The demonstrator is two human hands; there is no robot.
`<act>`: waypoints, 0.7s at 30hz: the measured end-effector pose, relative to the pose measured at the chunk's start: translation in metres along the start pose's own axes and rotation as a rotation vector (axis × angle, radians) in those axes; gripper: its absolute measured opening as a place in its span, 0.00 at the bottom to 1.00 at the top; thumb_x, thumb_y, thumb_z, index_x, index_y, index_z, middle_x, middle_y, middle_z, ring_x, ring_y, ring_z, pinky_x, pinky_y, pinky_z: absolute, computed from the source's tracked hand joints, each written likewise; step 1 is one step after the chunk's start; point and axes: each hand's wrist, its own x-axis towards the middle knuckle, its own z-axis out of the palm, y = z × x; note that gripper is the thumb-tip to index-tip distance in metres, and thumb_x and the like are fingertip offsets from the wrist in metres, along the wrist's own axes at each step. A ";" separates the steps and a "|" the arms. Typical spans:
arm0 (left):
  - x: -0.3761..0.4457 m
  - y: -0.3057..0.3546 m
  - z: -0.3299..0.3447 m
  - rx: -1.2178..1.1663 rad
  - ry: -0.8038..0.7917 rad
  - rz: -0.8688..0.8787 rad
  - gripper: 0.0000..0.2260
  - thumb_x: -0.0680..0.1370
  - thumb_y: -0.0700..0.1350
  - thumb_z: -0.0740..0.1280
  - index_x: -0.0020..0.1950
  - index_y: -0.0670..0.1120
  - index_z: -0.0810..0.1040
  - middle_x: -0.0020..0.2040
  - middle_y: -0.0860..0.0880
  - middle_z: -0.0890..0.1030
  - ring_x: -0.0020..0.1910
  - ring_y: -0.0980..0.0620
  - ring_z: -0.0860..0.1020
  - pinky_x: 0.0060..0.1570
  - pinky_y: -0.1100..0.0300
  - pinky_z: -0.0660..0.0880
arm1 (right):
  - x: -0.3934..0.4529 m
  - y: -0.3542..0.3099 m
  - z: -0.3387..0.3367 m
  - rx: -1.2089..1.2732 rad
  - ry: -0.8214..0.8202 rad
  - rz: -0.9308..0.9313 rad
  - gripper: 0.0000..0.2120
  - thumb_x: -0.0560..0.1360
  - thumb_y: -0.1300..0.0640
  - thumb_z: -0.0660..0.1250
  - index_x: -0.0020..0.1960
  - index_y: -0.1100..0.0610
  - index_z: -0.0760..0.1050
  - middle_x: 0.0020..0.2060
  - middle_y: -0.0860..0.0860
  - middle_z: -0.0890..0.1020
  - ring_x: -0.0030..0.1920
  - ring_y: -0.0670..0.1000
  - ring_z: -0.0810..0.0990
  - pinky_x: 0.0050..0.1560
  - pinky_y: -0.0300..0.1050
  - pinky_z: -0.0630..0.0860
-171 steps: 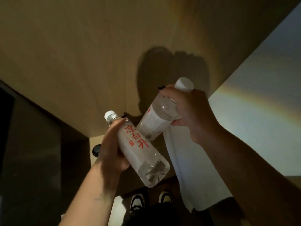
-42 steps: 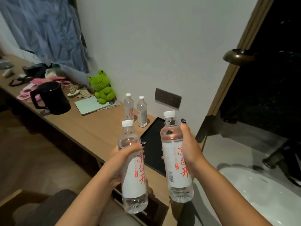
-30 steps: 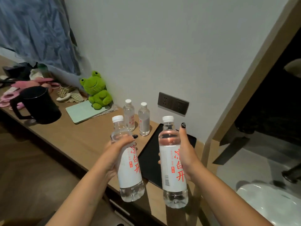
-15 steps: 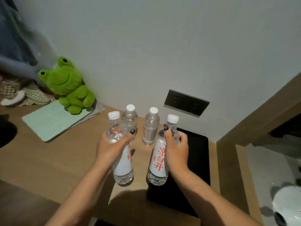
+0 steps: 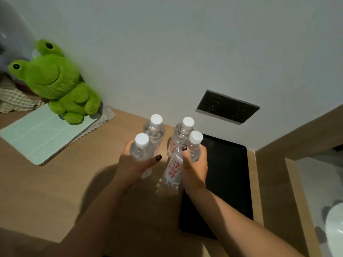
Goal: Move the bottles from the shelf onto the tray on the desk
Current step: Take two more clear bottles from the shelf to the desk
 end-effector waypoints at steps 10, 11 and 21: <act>0.003 0.001 -0.006 0.135 -0.044 0.137 0.26 0.62 0.42 0.81 0.52 0.55 0.71 0.48 0.56 0.79 0.44 0.69 0.78 0.41 0.73 0.75 | -0.003 0.025 0.011 -0.112 0.042 -0.116 0.30 0.59 0.23 0.64 0.57 0.34 0.68 0.50 0.40 0.80 0.51 0.38 0.80 0.46 0.30 0.76; 0.005 0.000 -0.006 0.134 -0.046 0.139 0.27 0.62 0.41 0.81 0.53 0.54 0.71 0.49 0.56 0.79 0.44 0.70 0.78 0.40 0.74 0.74 | -0.003 0.027 0.010 -0.129 0.026 -0.124 0.30 0.59 0.22 0.64 0.56 0.33 0.68 0.51 0.40 0.79 0.51 0.37 0.79 0.46 0.30 0.76; 0.000 0.000 -0.005 0.099 -0.071 0.042 0.35 0.65 0.45 0.79 0.67 0.46 0.67 0.52 0.57 0.74 0.45 0.67 0.76 0.36 0.80 0.70 | -0.010 0.029 0.001 -0.121 -0.040 -0.091 0.36 0.57 0.21 0.63 0.57 0.40 0.67 0.50 0.41 0.80 0.50 0.36 0.79 0.45 0.32 0.76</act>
